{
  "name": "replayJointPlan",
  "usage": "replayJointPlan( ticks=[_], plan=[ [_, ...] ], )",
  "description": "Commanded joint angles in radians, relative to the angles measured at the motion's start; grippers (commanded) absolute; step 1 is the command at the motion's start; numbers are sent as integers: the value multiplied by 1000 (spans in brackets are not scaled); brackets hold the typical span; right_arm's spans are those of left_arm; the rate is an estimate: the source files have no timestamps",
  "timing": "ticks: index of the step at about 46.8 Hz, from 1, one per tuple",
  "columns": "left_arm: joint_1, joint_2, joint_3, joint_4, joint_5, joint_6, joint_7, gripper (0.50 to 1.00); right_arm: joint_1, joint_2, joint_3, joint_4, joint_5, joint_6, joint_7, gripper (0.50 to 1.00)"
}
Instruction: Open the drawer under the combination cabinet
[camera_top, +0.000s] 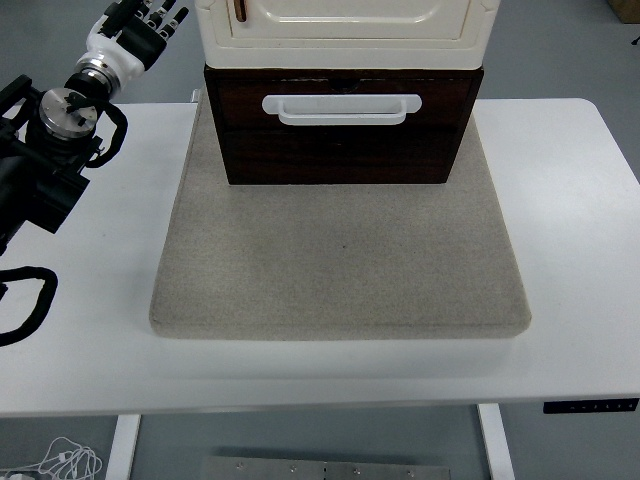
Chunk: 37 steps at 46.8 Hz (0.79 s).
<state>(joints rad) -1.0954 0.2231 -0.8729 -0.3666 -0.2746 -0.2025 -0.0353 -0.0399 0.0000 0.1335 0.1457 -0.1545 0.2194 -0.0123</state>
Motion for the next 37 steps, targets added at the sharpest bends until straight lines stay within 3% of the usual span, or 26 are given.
replayJointPlan(
  ticks=[1,28,37],
  plan=[
    [-1,1,0,0,0,0,0,1000,0,0,0,0,0,0,0,926],
    [-11,25,-2,11,-8,2,6,1000,0,0,0,0,0,0,0,926],
    [-14,32,0,5,-1,-26,2,1000,0,0,0,0,0,0,0,926]
  ],
)
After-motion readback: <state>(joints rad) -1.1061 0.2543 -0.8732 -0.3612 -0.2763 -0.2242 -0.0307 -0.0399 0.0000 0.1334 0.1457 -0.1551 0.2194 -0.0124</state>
